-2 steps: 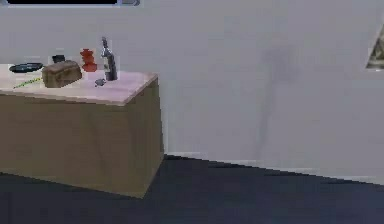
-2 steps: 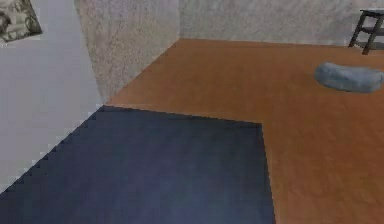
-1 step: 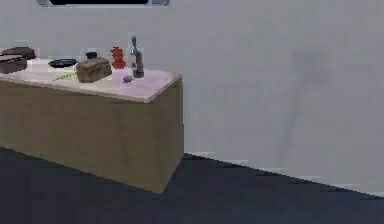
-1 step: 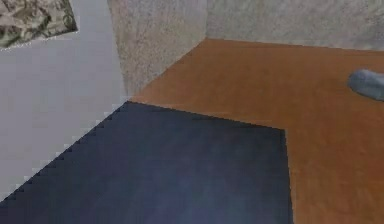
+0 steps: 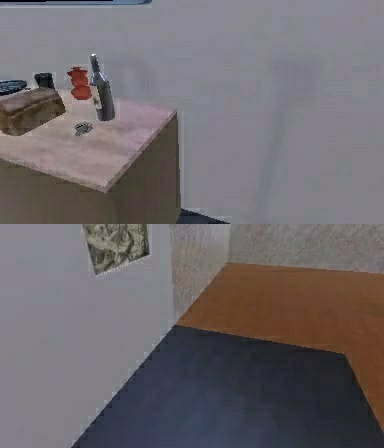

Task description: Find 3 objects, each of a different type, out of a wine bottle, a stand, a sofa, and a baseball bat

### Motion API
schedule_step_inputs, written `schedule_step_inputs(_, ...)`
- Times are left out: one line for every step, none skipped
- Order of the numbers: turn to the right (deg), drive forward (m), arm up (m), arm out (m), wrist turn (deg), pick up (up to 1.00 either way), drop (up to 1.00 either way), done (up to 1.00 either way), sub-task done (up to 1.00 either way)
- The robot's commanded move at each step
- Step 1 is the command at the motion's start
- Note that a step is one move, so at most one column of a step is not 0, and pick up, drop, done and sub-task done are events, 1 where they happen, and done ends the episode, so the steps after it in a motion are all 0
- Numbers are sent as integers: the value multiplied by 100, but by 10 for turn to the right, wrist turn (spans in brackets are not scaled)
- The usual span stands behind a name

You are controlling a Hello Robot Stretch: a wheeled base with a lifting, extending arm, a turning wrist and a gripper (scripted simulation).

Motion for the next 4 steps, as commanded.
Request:
schedule_step_inputs(-240, 0, 0, 0, 0, 0, 0, 0, 0)
schedule_step_inputs(0, 0, 0, 0, 0, 0, 0, 0, 100)
schedule_step_inputs(-450, 0, 0, 0, 0, 0, 0, 0, 0)
schedule_step_inputs(-450, 0, 0, 0, 0, 0, 0, 0, 0)
